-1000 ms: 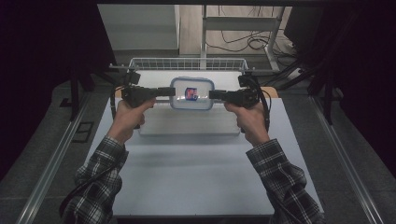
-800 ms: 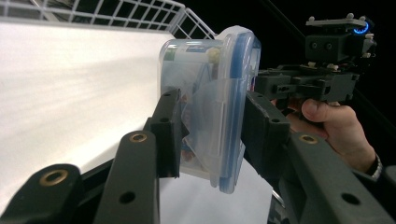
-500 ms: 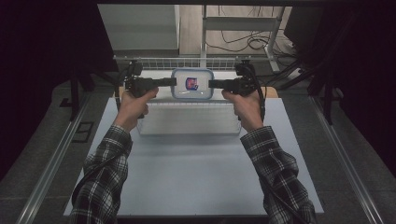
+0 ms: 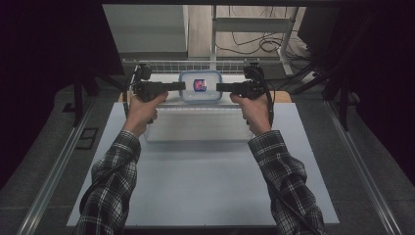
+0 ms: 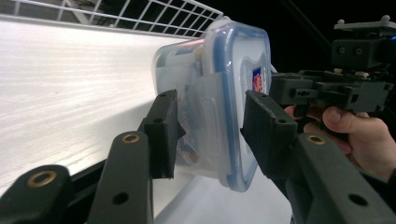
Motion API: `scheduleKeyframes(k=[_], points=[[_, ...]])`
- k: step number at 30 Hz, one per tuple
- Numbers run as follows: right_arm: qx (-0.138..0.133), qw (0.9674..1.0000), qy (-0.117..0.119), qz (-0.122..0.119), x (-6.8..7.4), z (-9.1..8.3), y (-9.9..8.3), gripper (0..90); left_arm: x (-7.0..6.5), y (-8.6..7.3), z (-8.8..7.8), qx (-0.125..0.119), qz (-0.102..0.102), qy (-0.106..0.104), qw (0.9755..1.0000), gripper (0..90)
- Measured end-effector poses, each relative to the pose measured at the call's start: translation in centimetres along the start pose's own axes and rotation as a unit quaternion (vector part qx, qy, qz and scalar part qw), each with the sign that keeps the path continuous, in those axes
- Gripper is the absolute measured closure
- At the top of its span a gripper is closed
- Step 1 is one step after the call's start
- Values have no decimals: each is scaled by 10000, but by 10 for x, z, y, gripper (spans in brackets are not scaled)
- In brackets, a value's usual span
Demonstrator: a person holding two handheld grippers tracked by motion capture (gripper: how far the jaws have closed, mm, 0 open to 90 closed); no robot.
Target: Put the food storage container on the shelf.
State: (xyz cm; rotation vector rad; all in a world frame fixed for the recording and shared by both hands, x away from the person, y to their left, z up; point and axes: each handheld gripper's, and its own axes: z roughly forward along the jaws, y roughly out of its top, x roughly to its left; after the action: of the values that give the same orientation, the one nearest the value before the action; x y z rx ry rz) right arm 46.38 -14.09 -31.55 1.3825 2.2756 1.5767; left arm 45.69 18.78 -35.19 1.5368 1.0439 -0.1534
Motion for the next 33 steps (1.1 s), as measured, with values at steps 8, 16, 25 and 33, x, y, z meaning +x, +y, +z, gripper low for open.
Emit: scheduleKeyframes(k=[8, 16, 25, 33], points=[[-49, 9998, -162, -97, 0, 4, 0, 646, 1, 3, 4, -63, 10, 373, 9993, 504], [-138, 9996, -209, -97, 1, 5, 0, 625, -12, 6, 7, -168, 384, 1093, 9931, 482], [-389, 9987, -229, -248, 5, -3, -4, 619, -26, -8, -8, -325, 600, 696, 9952, 576], [-399, 9974, -151, -589, 12, -19, -16, 775, -47, -27, -9, -145, 1240, 968, 9874, 747]])
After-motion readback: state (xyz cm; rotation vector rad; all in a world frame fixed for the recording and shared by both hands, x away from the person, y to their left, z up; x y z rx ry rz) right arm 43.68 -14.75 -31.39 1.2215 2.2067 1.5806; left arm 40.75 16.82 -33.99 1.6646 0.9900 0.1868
